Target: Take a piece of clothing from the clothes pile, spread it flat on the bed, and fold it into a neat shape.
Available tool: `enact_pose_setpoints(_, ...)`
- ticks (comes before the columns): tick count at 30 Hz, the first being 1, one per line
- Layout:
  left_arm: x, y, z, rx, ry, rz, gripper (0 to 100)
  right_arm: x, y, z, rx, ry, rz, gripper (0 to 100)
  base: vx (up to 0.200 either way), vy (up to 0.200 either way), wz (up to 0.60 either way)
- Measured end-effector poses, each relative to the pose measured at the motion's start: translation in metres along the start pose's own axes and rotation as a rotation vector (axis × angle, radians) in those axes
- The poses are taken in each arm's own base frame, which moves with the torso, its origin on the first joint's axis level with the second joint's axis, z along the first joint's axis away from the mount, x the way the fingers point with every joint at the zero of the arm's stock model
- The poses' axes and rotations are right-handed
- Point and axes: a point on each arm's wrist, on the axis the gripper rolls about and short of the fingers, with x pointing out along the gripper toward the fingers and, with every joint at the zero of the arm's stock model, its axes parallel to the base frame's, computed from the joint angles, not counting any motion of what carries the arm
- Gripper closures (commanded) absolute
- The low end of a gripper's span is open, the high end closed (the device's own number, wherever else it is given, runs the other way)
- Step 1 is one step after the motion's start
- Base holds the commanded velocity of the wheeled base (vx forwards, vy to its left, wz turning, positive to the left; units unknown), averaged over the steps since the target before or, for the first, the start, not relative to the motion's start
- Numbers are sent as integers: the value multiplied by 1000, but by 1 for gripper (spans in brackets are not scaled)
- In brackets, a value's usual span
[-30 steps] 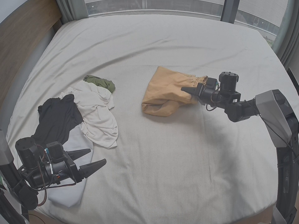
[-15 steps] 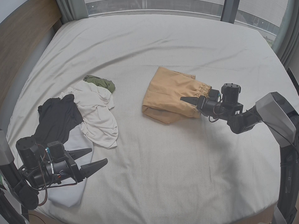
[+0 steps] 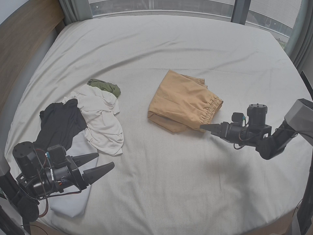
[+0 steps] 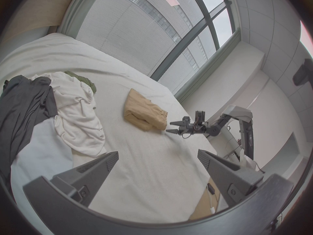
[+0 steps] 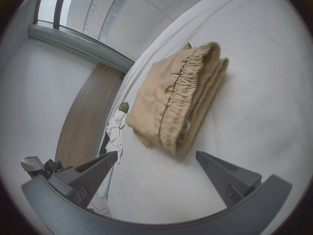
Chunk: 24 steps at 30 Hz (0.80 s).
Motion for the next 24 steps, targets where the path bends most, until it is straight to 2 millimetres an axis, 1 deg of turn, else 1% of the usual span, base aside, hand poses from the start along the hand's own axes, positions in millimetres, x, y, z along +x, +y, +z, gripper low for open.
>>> enact_pose_setpoints(1, -1, -3, 1, -4, -7, -7, 0, -7, 3, -1, -3, -4, -1, 0, 0, 0, 0)
enact_pose_setpoints(4, -6, -14, 6, -17, -33, -34, 0, -35, 22, -2, -33, -35, 8, 0, 0, 0, 0)
enact_pose_setpoints(9, -20, -37, 10, -37, -64, -84, 0, -87, 60, -4, -89, -101, 35, 0, 0, 0, 0)
enact_pose_setpoints(16, -38, -67, 14, -38, -116, -122, 0, -149, 104, -13, -153, -178, 74, 0, 0, 0, 0)
enact_pose_setpoints(17, -43, -74, 15, -36, -131, -129, 0, -167, 116, -17, -170, -199, 85, 0, 0, 0, 0)
enact_pose_setpoints(19, -47, -78, 15, -37, -137, -132, 0, -175, 122, -19, -177, -208, 90, 0, 0, 0, 0)
enact_pose_setpoints(24, -61, -90, 13, -17, -140, -133, 0, -212, 143, -33, -200, -234, 101, 0, 0, 0, 0)
